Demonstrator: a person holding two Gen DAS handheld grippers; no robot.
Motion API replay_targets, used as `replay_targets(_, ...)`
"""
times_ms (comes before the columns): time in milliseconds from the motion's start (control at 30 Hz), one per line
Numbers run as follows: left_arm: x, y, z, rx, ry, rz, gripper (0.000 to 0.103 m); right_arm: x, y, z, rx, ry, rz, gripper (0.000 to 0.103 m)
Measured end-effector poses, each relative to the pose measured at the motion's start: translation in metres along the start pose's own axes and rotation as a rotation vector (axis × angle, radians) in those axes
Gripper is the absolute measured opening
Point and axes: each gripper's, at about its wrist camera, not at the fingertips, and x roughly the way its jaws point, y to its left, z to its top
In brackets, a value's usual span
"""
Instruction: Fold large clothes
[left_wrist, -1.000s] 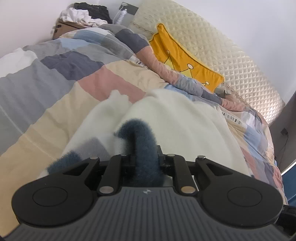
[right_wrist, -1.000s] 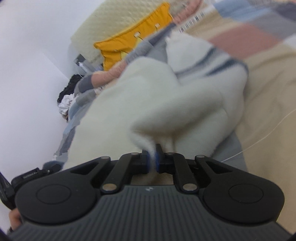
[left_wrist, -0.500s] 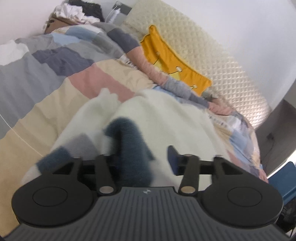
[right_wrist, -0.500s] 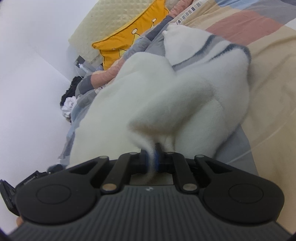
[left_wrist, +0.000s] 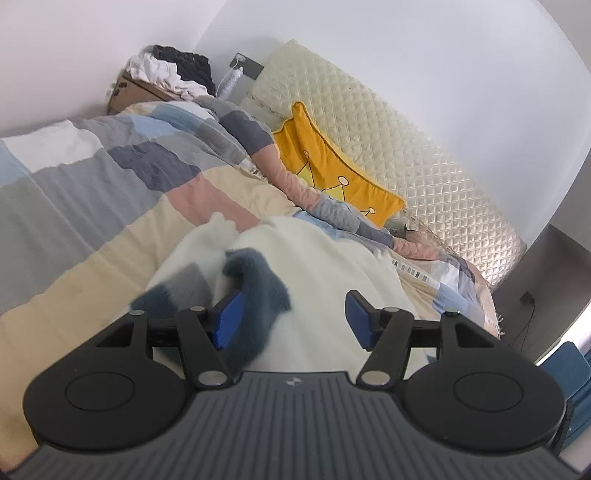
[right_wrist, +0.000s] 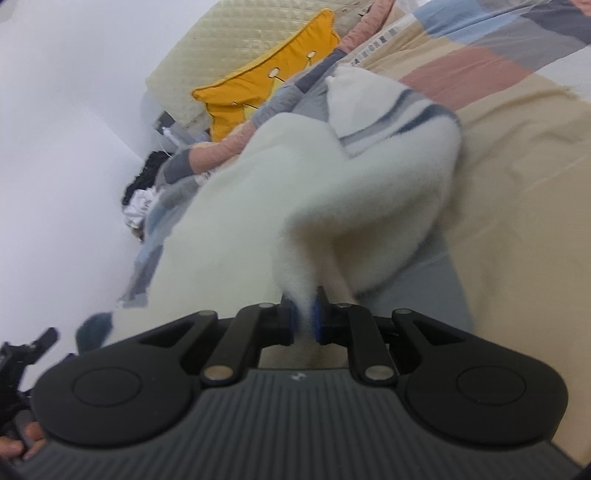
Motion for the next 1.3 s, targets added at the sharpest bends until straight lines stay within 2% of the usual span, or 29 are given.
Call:
replay_targets(33, -0.008, -0.004, -0.002, 0.027, -0.010, 0.008, 0.067, -0.006, 0.003, -0.002, -0.027, 0.000, -0.023, 0.014)
replay_targets(100, -0.022, -0.013, -0.005, 0.065, -0.027, 0.027, 0.067, -0.015, 0.005, -0.005, -0.047, -0.002, -0.015, 0.014)
replay_targets(267, -0.051, -0.027, -0.014, 0.061, -0.011, -0.024, 0.067, -0.021, 0.003, -0.006, -0.023, 0.007, 0.000, 0.014)
replay_targets(333, -0.058, -0.033, -0.020, 0.054, 0.018, -0.045, 0.067, -0.020, 0.001, -0.006, -0.009, 0.012, 0.004, 0.014)
replay_targets(467, -0.058, -0.041, -0.040, -0.003, 0.127, -0.095, 0.067, -0.019, -0.001, -0.006, 0.014, 0.015, 0.020, 0.014)
replay_targets(633, -0.028, -0.054, -0.075, -0.105, 0.323, -0.173, 0.067, -0.019, -0.004, -0.006, 0.040, 0.020, 0.040, 0.014)
replay_targets(667, -0.020, -0.055, -0.082, -0.124, 0.359, -0.175, 0.067, -0.019, -0.005, -0.006, 0.046, 0.020, 0.045, 0.014)
replay_targets(767, 0.004, -0.054, -0.105, -0.197, 0.480, -0.115, 0.067, -0.019, -0.008, -0.007, 0.063, 0.022, 0.052, 0.014)
replay_targets(867, 0.018, -0.045, -0.127, -0.313, 0.547, -0.141, 0.068, -0.018, -0.009, -0.008, 0.078, 0.024, 0.056, 0.014)
replay_targets(933, 0.025, -0.043, -0.141, -0.334, 0.587, -0.143, 0.068, -0.016, -0.010, -0.007, 0.089, 0.026, 0.063, 0.014)
replay_targets(1033, 0.035, -0.046, -0.151, -0.278, 0.623, -0.091, 0.068, -0.011, -0.011, -0.005, 0.108, 0.038, 0.063, 0.014)
replay_targets(1300, 0.059, -0.027, -0.156, -0.380, 0.575, -0.126, 0.067, 0.001, -0.014, -0.005, 0.138, 0.057, 0.064, 0.015)
